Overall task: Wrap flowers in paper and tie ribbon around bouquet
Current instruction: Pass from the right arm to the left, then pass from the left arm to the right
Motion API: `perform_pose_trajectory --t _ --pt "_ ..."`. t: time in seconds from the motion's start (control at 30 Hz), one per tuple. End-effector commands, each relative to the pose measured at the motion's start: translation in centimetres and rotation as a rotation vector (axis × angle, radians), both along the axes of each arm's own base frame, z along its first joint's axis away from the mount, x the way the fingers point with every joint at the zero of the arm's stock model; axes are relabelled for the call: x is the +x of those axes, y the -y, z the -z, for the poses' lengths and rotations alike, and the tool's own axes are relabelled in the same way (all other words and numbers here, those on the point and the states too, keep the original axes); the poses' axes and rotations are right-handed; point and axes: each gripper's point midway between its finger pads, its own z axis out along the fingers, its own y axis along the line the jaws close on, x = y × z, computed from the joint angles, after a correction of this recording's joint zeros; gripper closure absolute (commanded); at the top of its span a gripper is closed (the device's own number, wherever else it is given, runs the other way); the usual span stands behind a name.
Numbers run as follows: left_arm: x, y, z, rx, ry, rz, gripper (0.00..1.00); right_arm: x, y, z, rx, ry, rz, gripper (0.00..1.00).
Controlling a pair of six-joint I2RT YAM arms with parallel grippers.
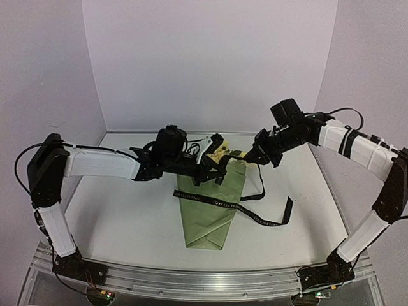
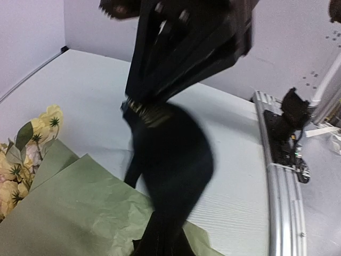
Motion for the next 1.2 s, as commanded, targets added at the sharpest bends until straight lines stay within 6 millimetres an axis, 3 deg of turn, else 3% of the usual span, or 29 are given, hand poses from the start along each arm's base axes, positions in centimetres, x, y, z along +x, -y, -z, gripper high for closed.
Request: perform_pose_trajectory --t 0.0,0.13,0.27,0.5,0.7,0.93,1.03,1.17 --pt "-4.4 -2.6 1.4 0.146 -0.175 0.123 1.00 -2.1 0.2 0.6 -0.045 0.239 -0.279 0.76" --pt "-5.5 -3.9 3.4 0.283 -0.211 0.143 1.00 -3.8 0.7 0.9 -0.063 0.410 -0.417 0.51" --pt "-6.4 -4.5 3.8 0.344 -0.195 0.188 1.00 -4.4 -1.5 -1.4 0.010 0.683 -0.569 0.43" --pt "-7.3 -4.6 3.0 0.357 -0.135 0.259 1.00 -4.5 -6.9 -4.5 0.215 0.902 -0.750 0.39" --pt "-8.3 -4.9 1.1 0.292 -0.067 0.300 1.00 -5.7 -9.8 -5.2 0.277 0.965 -0.864 0.38" --pt "-9.8 -6.1 0.0 0.229 0.020 0.354 1.00 -6.3 -9.1 -3.2 0.243 0.993 -0.854 0.39" --pt "-10.3 -6.7 0.1 0.225 0.038 0.363 1.00 -7.1 -8.4 -3.6 0.241 1.026 -0.859 0.38" --pt "-10.7 -7.2 0.5 0.243 0.056 0.388 1.00 -8.2 -9.0 -5.4 0.347 0.996 -0.887 0.38"
